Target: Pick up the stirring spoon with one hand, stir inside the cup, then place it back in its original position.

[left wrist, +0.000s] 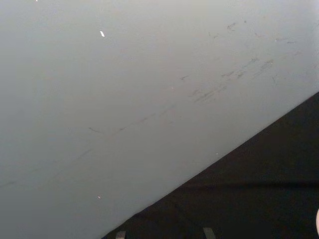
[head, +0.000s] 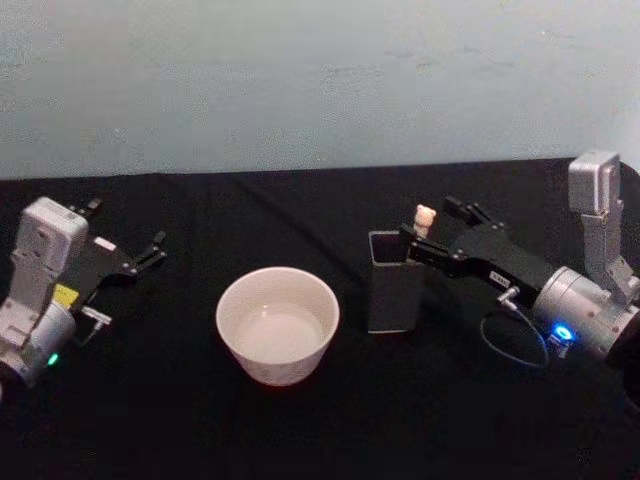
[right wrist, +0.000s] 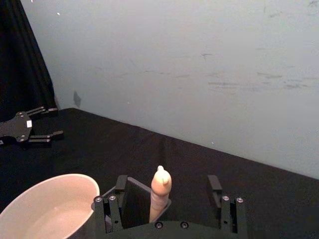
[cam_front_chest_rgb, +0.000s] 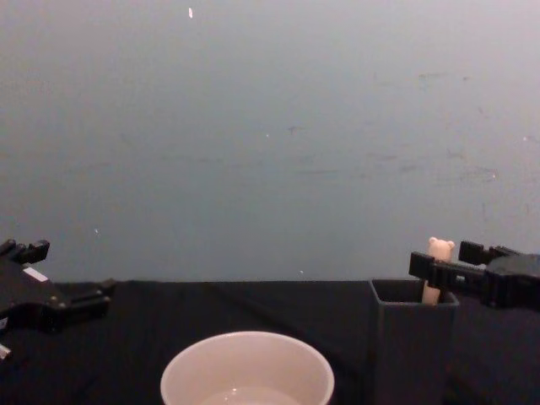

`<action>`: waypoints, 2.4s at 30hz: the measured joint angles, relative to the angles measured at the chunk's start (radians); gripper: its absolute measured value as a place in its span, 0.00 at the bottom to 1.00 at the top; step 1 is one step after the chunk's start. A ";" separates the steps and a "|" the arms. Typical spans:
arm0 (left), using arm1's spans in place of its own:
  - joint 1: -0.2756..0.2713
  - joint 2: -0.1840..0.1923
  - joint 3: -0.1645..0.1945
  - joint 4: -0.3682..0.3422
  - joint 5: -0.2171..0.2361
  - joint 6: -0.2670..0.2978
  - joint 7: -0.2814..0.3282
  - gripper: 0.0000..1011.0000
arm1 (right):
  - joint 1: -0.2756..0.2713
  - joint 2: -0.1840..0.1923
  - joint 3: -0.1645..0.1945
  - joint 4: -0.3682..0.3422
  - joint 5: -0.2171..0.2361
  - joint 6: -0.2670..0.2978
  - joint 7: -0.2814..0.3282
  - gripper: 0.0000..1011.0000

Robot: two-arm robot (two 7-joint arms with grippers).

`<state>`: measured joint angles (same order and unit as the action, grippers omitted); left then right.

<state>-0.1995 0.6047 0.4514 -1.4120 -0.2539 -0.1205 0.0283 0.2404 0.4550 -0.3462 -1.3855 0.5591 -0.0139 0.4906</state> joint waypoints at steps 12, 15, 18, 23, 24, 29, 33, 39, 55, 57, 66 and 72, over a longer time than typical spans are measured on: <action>0.000 0.000 0.000 0.000 0.000 0.000 0.000 0.99 | 0.000 0.001 -0.001 0.000 0.000 -0.001 0.000 0.76; 0.000 0.000 0.000 0.000 0.000 0.000 0.000 0.99 | 0.000 0.001 -0.001 0.000 0.000 -0.001 0.000 0.67; 0.000 0.000 0.000 0.000 0.000 0.000 0.000 0.99 | 0.000 0.001 -0.001 0.000 0.000 -0.002 0.000 0.59; 0.000 0.000 0.000 0.000 0.000 0.000 0.000 0.99 | 0.000 0.001 -0.001 0.000 0.000 -0.002 0.000 0.42; 0.000 0.000 0.000 0.000 0.000 0.000 0.000 0.99 | 0.000 0.001 -0.001 0.000 0.000 -0.002 0.000 0.38; 0.000 0.000 0.000 0.000 0.000 0.000 0.000 0.99 | 0.000 0.001 -0.001 0.000 0.001 -0.002 0.000 0.23; 0.000 0.000 0.000 0.000 0.000 0.000 0.000 0.99 | 0.000 0.001 -0.001 0.000 0.001 -0.002 0.000 0.21; 0.000 0.000 0.000 0.000 0.000 0.000 0.000 0.99 | 0.000 0.001 -0.001 0.000 0.001 -0.002 0.000 0.21; 0.000 0.000 0.000 0.000 0.000 0.000 0.000 0.99 | -0.005 0.002 0.026 -0.024 0.059 0.040 0.007 0.21; 0.000 0.000 0.000 0.000 0.000 0.000 0.000 0.99 | -0.008 0.004 0.033 -0.036 0.076 0.047 0.006 0.21; 0.000 0.000 0.000 0.000 0.000 0.000 0.000 0.99 | -0.020 0.016 0.062 -0.096 0.140 0.058 -0.012 0.21; 0.000 0.000 0.000 0.000 0.000 0.000 0.000 0.99 | -0.018 0.019 0.078 -0.134 0.179 0.053 -0.022 0.21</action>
<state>-0.1995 0.6047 0.4514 -1.4120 -0.2539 -0.1205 0.0283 0.2225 0.4745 -0.2685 -1.5192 0.7382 0.0393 0.4683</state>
